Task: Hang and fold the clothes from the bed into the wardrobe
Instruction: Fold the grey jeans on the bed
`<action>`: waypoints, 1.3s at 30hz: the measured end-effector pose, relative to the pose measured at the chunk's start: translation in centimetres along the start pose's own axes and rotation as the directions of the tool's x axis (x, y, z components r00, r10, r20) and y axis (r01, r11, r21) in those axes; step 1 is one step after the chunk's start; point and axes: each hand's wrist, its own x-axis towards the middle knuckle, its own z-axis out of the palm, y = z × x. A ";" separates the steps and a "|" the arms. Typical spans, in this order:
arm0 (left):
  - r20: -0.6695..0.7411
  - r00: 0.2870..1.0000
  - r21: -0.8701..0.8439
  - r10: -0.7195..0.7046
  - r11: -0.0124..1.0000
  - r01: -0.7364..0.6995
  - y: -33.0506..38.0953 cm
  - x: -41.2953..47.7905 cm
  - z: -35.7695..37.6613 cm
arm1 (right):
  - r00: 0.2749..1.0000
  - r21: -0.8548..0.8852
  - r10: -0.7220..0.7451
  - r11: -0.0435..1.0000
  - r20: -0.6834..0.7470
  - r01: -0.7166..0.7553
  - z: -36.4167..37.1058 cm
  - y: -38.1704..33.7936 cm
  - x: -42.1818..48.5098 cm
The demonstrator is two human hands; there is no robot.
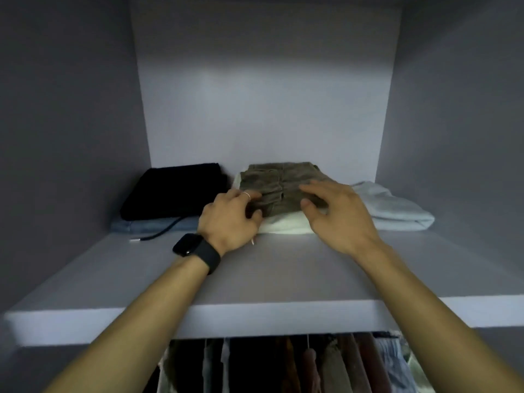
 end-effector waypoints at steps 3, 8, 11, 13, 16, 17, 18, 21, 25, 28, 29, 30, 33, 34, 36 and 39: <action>0.013 0.997 0.081 -0.075 0.994 0.074 -0.7 -6.0 -0.7 | 0.998 0.012 0.008 1.000 0.056 -0.009 0.3 -2.0 -4.2; -0.139 0.950 0.147 -0.281 0.942 0.300 -1.7 -17.6 -3.0 | 0.981 0.239 -0.163 0.962 0.102 0.135 1.8 -6.3 -11.5; -0.242 0.878 0.172 -0.412 0.873 0.457 -1.1 -26.9 -3.9 | 0.948 0.379 -0.313 0.885 0.058 0.269 3.1 -9.1 -17.2; -0.248 0.809 0.190 -0.533 0.792 0.580 -0.8 -33.7 -4.1 | 0.916 0.489 -0.393 0.817 0.080 0.307 4.2 -11.4 -21.1; -0.185 0.650 0.259 -0.737 0.601 0.756 0.4 -45.0 -4.8 | 0.814 0.684 -0.542 0.676 0.209 0.275 5.9 -15.8 -27.7; -0.176 0.587 0.265 -0.790 0.536 0.802 0.8 -48.5 -4.9 | 0.762 0.729 -0.599 0.633 0.246 0.262 6.3 -17.4 -30.1; -0.159 0.522 0.265 -0.838 0.473 0.840 1.3 -51.4 -5.1 | 0.724 0.757 -0.634 0.606 0.272 0.245 6.4 -18.6 -32.0; -0.226 0.297 0.266 -0.928 0.234 0.935 3.9 -61.6 -6.9 | 0.546 0.872 -0.798 0.434 0.256 0.225 6.2 -24.4 -38.8; -0.371 0.026 0.223 -0.928 -0.062 0.973 7.5 -72.7 -11.1 | 0.275 0.952 -0.941 0.253 0.199 0.175 4.2 -32.1 -46.3; -0.454 -0.140 0.178 -0.880 -0.243 0.953 9.5 -79.5 -14.5 | 0.107 0.978 -0.985 0.148 0.133 0.146 2.9 -37.9 -51.3; -0.469 -0.184 0.152 -0.864 -0.284 0.947 9.7 -81.0 -15.4 | 0.071 0.980 -0.990 0.135 0.125 0.150 2.6 -39.4 -52.2; -0.495 -0.224 0.140 -0.839 -0.332 0.933 10.0 -83.4 -16.7 | 0.031 0.983 -0.994 0.112 0.108 0.145 2.1 -41.8 -53.8; -0.545 -0.311 0.097 -0.778 -0.428 0.899 9.8 -89.1 -20.5 | -0.051 0.987 -0.996 0.067 0.076 0.147 2.0 -48.2 -57.7; -0.560 -0.329 0.088 -0.761 -0.449 0.889 9.3 -91.0 -21.8 | -0.076 0.987 -0.995 0.059 0.071 0.153 2.2 -50.3 -59.0; -0.574 -0.338 0.096 -0.746 -0.471 0.877 8.1 -94.2 -23.8 | -0.109 0.983 -0.991 0.057 0.076 0.175 3.0 -54.2 -61.0; -0.573 -0.359 0.081 -0.736 -0.488 0.869 5.7 -99.0 -26.7 | -0.157 0.969 -0.980 0.083 0.122 0.234 4.7 -60.5 -63.8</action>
